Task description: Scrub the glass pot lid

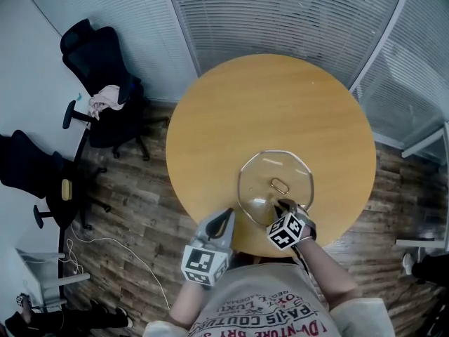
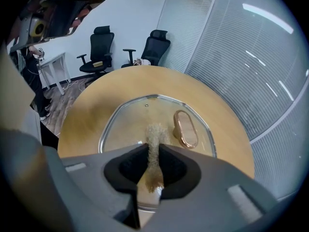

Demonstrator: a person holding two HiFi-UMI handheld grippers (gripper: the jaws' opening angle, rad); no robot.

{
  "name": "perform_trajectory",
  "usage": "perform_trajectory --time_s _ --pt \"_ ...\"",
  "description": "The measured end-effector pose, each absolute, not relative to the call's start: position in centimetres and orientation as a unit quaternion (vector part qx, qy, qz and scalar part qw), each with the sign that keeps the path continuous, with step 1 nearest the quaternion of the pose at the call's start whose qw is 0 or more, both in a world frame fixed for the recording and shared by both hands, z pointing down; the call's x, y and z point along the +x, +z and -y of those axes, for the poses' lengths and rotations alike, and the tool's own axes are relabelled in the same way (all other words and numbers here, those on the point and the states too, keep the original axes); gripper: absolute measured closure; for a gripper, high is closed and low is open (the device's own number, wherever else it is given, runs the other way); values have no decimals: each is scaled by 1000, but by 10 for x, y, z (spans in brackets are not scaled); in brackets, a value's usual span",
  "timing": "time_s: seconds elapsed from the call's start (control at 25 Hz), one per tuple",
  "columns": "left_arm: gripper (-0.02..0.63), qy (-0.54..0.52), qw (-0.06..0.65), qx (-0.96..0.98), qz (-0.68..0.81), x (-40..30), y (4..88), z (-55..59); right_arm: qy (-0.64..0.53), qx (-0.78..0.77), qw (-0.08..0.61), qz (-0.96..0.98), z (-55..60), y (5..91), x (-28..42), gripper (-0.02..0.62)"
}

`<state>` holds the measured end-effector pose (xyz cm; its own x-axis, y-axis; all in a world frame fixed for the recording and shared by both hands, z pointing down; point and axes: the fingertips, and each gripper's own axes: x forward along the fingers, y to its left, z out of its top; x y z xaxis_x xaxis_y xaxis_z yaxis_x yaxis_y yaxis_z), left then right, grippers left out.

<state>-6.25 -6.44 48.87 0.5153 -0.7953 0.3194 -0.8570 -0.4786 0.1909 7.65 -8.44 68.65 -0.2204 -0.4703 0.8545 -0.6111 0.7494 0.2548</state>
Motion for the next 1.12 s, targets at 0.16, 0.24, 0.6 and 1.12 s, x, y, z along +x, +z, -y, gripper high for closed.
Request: perform_trajectory --time_s 0.16,0.24,0.6,1.12 --pt "598 94 167 855 482 -67 491 67 64 326 516 789 81 686 58 531" --pt "598 93 170 855 482 -69 491 69 70 313 508 800 79 683 50 531" --pt "598 80 180 853 483 -49 492 89 98 309 459 827 78 655 80 531" --pt "598 86 205 826 518 6 511 126 91 299 465 828 151 660 168 531"
